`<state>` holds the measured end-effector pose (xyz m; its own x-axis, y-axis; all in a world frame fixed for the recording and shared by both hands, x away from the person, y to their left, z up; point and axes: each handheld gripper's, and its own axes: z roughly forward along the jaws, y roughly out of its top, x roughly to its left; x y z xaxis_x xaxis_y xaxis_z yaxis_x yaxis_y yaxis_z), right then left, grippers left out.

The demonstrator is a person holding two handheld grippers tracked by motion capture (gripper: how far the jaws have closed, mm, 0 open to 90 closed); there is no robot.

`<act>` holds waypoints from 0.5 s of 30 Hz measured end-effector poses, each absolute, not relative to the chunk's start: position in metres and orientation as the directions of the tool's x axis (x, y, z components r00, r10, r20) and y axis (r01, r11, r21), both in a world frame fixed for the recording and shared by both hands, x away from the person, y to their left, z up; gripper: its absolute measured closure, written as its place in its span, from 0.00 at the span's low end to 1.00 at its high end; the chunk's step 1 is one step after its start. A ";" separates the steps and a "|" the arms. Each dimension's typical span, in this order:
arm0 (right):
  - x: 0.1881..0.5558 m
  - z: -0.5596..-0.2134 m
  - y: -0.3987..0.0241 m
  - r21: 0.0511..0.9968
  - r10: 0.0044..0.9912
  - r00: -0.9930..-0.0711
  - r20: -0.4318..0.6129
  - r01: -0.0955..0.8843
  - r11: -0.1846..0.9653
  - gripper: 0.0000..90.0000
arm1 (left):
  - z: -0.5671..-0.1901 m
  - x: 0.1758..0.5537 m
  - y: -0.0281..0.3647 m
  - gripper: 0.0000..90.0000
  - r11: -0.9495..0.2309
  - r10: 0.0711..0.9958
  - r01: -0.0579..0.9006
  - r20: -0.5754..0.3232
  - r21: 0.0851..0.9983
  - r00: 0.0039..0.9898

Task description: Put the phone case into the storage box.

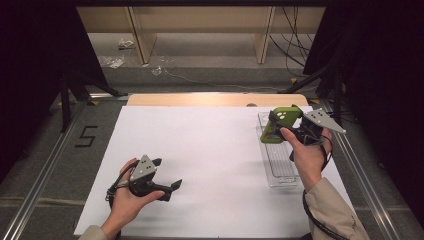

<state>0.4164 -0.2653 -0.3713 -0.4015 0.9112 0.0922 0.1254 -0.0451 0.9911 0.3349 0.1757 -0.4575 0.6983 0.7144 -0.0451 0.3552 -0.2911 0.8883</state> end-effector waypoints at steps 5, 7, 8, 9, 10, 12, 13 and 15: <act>0.418 -0.374 -0.267 0.990 0.916 -0.392 0.088 0.132 -0.038 0.21 | -0.458 0.335 0.175 0.00 -0.291 0.713 0.355 -0.045 0.888 0.699; 0.419 -0.374 -0.267 0.991 0.918 -0.388 0.082 0.130 -0.034 0.21 | -0.457 0.335 0.175 0.00 -0.292 0.713 0.354 -0.045 0.889 0.700; 0.419 -0.374 -0.268 0.991 0.919 -0.385 0.078 0.129 -0.030 0.21 | -0.457 0.335 0.175 0.00 -0.292 0.713 0.354 -0.044 0.889 0.700; 0.419 -0.374 -0.268 0.992 0.920 -0.384 0.075 0.127 -0.028 0.21 | -0.458 0.335 0.176 0.00 -0.292 0.713 0.354 -0.044 0.888 0.700; 0.420 -0.375 -0.268 0.992 0.921 -0.383 0.074 0.127 -0.027 0.21 | -0.458 0.335 0.176 0.00 -0.291 0.714 0.355 -0.045 0.888 0.698; 0.420 -0.375 -0.268 0.991 0.922 -0.379 0.072 0.128 -0.025 0.21 | -0.458 0.335 0.176 0.00 -0.291 0.714 0.356 -0.046 0.888 0.698; 0.421 -0.375 -0.268 0.992 0.923 -0.378 0.070 0.128 -0.023 0.21 | -0.458 0.335 0.175 0.00 -0.291 0.714 0.355 -0.045 0.888 0.699; 0.421 -0.376 -0.268 0.991 0.924 -0.377 0.068 0.129 -0.020 0.21 | -0.457 0.335 0.175 0.00 -0.290 0.714 0.354 -0.045 0.889 0.699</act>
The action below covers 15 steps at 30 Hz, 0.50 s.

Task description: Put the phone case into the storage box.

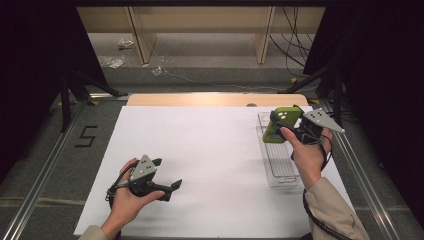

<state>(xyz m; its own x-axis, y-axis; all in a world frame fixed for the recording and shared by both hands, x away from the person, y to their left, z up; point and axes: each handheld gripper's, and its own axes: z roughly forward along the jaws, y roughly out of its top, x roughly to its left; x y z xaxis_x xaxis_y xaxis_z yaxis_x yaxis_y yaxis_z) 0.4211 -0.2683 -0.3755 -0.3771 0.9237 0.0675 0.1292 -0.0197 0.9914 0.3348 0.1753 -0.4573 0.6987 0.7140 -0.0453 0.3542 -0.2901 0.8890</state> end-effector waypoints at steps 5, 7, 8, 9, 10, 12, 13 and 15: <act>0.423 -0.375 -0.269 0.992 0.928 -0.370 0.054 0.128 -0.006 0.21 | -0.458 0.335 0.175 0.00 -0.291 0.714 0.356 -0.046 0.888 0.698; 0.424 -0.376 -0.270 0.991 0.928 -0.368 0.054 0.130 -0.005 0.21 | -0.457 0.335 0.175 0.00 -0.291 0.714 0.356 -0.046 0.888 0.699; 0.424 -0.376 -0.270 0.991 0.929 -0.366 0.053 0.132 -0.004 0.21 | -0.457 0.335 0.175 0.00 -0.290 0.714 0.356 -0.047 0.888 0.699; 0.425 -0.376 -0.270 0.991 0.929 -0.366 0.053 0.134 -0.004 0.21 | -0.457 0.335 0.175 0.00 -0.289 0.714 0.356 -0.047 0.889 0.699; 0.425 -0.377 -0.271 0.991 0.929 -0.366 0.053 0.135 -0.004 0.21 | -0.457 0.335 0.175 0.00 -0.290 0.714 0.356 -0.047 0.888 0.699; 0.426 -0.377 -0.271 0.991 0.931 -0.362 0.051 0.136 -0.002 0.21 | -0.457 0.336 0.175 0.00 -0.290 0.715 0.357 -0.047 0.888 0.698; 0.427 -0.377 -0.272 0.991 0.932 -0.360 0.049 0.136 0.000 0.21 | -0.457 0.336 0.175 0.00 -0.290 0.715 0.357 -0.047 0.888 0.698; 0.427 -0.378 -0.272 0.990 0.933 -0.358 0.049 0.140 0.002 0.21 | -0.457 0.335 0.175 0.00 -0.290 0.715 0.355 -0.046 0.889 0.697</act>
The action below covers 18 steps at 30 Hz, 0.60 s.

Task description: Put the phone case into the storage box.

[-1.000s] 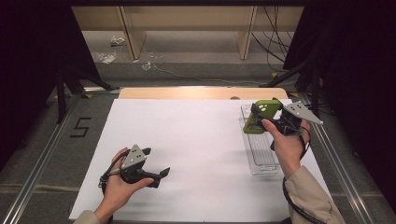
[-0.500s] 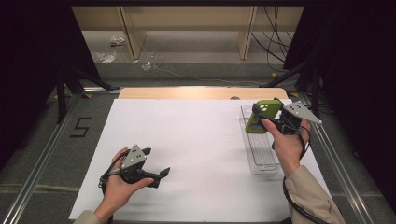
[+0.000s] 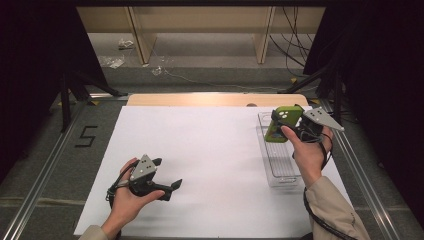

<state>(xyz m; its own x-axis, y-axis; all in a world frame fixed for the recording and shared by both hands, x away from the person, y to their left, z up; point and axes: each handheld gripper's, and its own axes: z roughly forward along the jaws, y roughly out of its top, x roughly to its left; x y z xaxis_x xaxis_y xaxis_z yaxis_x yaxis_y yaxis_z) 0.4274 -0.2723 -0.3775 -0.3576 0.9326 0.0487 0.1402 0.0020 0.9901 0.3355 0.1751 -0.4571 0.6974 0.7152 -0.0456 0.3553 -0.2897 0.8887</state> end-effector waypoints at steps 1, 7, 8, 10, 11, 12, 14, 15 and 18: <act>0.428 -0.378 -0.273 0.990 0.933 -0.356 0.048 0.141 0.003 0.21 | -0.457 0.335 0.175 0.00 -0.288 0.716 0.355 -0.046 0.889 0.696; 0.431 -0.379 -0.273 0.989 0.935 -0.354 0.036 0.145 0.016 0.21 | -0.457 0.336 0.175 0.00 -0.287 0.716 0.357 -0.048 0.889 0.696; 0.432 -0.380 -0.273 0.989 0.935 -0.353 0.037 0.145 0.016 0.21 | -0.457 0.336 0.175 0.00 -0.284 0.717 0.357 -0.050 0.890 0.695; 0.433 -0.380 -0.273 0.989 0.935 -0.352 0.034 0.145 0.019 0.21 | -0.457 0.336 0.175 0.00 -0.288 0.716 0.355 -0.046 0.889 0.696; 0.433 -0.380 -0.273 0.989 0.936 -0.351 0.032 0.145 0.020 0.21 | -0.457 0.336 0.175 0.00 -0.289 0.716 0.355 -0.046 0.889 0.697; 0.434 -0.380 -0.273 0.989 0.937 -0.349 0.031 0.145 0.021 0.21 | -0.457 0.336 0.175 0.00 -0.289 0.716 0.356 -0.046 0.889 0.697; 0.435 -0.380 -0.274 0.989 0.938 -0.344 0.030 0.146 0.022 0.21 | -0.458 0.336 0.175 0.00 -0.288 0.717 0.357 -0.047 0.889 0.696; 0.435 -0.380 -0.275 0.989 0.939 -0.342 0.029 0.145 0.022 0.21 | -0.458 0.336 0.175 0.00 -0.287 0.717 0.357 -0.047 0.889 0.696; 0.437 -0.380 -0.276 0.989 0.941 -0.338 0.029 0.148 0.023 0.21 | -0.457 0.336 0.175 0.00 -0.285 0.717 0.356 -0.048 0.890 0.695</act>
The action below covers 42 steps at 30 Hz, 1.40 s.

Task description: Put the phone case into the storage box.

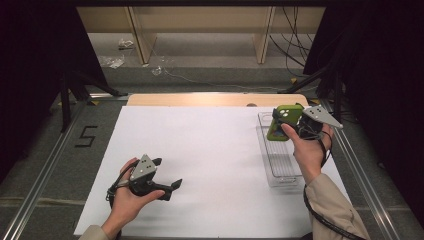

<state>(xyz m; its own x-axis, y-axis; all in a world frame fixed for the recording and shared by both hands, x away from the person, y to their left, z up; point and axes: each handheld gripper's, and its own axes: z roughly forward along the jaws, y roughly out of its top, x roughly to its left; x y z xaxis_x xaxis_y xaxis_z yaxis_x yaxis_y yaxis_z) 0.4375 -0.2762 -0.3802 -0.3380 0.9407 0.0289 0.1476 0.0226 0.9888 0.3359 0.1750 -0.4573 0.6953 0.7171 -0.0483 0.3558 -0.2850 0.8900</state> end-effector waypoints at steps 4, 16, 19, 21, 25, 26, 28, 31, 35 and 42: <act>0.441 -0.381 -0.277 0.989 0.944 -0.330 0.021 0.144 0.028 0.21 | -0.458 0.336 0.175 0.00 -0.288 0.717 0.356 -0.047 0.889 0.696; 0.450 -0.385 -0.277 0.988 0.949 -0.315 0.011 0.152 0.039 0.21 | -0.458 0.336 0.175 0.00 -0.289 0.717 0.357 -0.046 0.888 0.695; 0.452 -0.385 -0.277 0.987 0.950 -0.311 0.007 0.155 0.044 0.21 | -0.458 0.336 0.175 0.00 -0.287 0.717 0.356 -0.047 0.889 0.695; 0.454 -0.385 -0.277 0.987 0.950 -0.311 0.006 0.154 0.044 0.21 | -0.458 0.336 0.175 0.00 -0.287 0.717 0.357 -0.048 0.889 0.695; 0.458 -0.385 -0.277 0.987 0.951 -0.309 0.006 0.157 0.045 0.21 | -0.458 0.336 0.175 0.00 -0.288 0.717 0.357 -0.047 0.889 0.695; 0.458 -0.385 -0.276 0.986 0.951 -0.308 0.006 0.158 0.045 0.21 | -0.458 0.336 0.175 0.00 -0.287 0.717 0.357 -0.048 0.889 0.695; 0.460 -0.385 -0.276 0.986 0.952 -0.308 0.003 0.158 0.049 0.21 | -0.458 0.336 0.175 0.00 -0.287 0.717 0.357 -0.047 0.889 0.695; 0.462 -0.384 -0.276 0.986 0.952 -0.307 0.003 0.157 0.047 0.21 | -0.458 0.336 0.176 0.00 -0.288 0.716 0.357 -0.047 0.889 0.696; 0.464 -0.384 -0.276 0.986 0.953 -0.303 0.001 0.158 0.049 0.21 | -0.458 0.336 0.176 0.00 -0.286 0.717 0.355 -0.048 0.890 0.695; 0.469 -0.385 -0.275 0.984 0.954 -0.301 -0.001 0.168 0.055 0.21 | -0.457 0.336 0.176 0.00 -0.285 0.717 0.355 -0.047 0.890 0.695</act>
